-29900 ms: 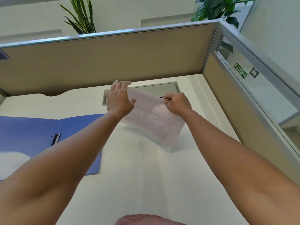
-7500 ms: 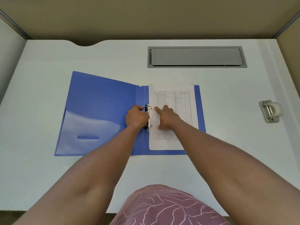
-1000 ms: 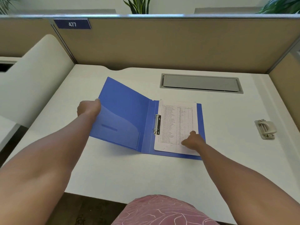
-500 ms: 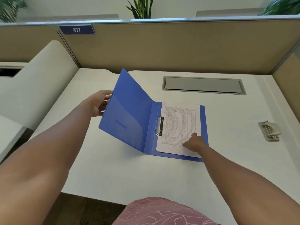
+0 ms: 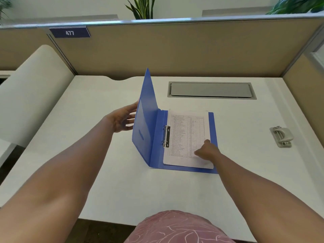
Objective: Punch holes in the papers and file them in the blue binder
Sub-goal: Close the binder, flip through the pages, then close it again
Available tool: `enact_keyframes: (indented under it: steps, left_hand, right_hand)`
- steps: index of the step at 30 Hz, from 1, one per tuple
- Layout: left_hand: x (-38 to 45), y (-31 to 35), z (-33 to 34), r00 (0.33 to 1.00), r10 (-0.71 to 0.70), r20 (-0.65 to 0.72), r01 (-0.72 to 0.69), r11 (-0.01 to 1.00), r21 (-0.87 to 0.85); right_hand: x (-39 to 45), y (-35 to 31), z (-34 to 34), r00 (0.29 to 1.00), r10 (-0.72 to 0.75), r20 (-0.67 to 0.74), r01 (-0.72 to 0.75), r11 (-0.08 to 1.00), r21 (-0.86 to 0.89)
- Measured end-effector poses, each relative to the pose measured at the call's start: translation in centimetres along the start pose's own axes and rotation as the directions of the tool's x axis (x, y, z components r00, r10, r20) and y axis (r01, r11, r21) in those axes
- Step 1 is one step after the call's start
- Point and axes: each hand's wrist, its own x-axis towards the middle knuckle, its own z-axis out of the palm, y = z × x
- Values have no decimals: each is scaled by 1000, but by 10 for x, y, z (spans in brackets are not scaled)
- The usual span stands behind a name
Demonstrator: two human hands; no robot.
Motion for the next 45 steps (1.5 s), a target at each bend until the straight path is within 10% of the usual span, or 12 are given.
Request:
enact_keyframes:
  steps: [32, 45]
  left_hand:
    - [34, -74, 86, 984, -176, 9, 175, 983, 53]
    - [51, -94, 108, 982, -184, -53, 187, 980, 69]
  right_hand:
    - [-17, 31, -22, 998, 1, -56, 16, 956, 293]
    - [-29, 56, -46, 972, 198, 124, -218, 581, 784]
